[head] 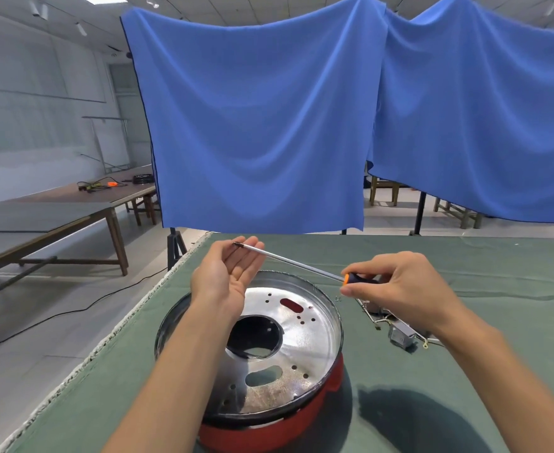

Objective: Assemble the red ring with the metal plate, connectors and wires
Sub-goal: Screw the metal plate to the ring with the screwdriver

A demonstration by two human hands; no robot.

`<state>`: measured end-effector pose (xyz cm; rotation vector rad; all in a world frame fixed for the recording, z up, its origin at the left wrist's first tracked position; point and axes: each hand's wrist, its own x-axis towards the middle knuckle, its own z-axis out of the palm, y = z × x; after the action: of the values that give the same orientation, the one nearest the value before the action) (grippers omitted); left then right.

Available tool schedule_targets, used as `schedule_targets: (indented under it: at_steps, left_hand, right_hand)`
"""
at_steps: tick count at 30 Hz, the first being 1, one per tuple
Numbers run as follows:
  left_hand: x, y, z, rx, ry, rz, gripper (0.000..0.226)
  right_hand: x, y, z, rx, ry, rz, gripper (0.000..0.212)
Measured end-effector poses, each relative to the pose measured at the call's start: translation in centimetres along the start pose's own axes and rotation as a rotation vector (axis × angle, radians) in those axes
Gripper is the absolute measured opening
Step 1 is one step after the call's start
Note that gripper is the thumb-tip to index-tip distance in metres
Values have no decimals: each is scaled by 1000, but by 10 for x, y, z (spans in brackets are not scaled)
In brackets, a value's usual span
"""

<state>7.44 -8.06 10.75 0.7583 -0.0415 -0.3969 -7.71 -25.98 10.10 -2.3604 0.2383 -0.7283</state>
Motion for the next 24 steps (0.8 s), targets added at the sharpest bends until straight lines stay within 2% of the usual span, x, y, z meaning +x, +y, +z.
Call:
schedule_targets:
  at_steps: [12,24]
  left_hand:
    - [-1,-2,0,-23,15,-13,16]
    - [-3,-6,2,69,-23,70,19]
  right_hand:
    - [-2,-1,-3,-9,-12,-2,11]
    - [-3,2,-6,-26,-6,-7,14]
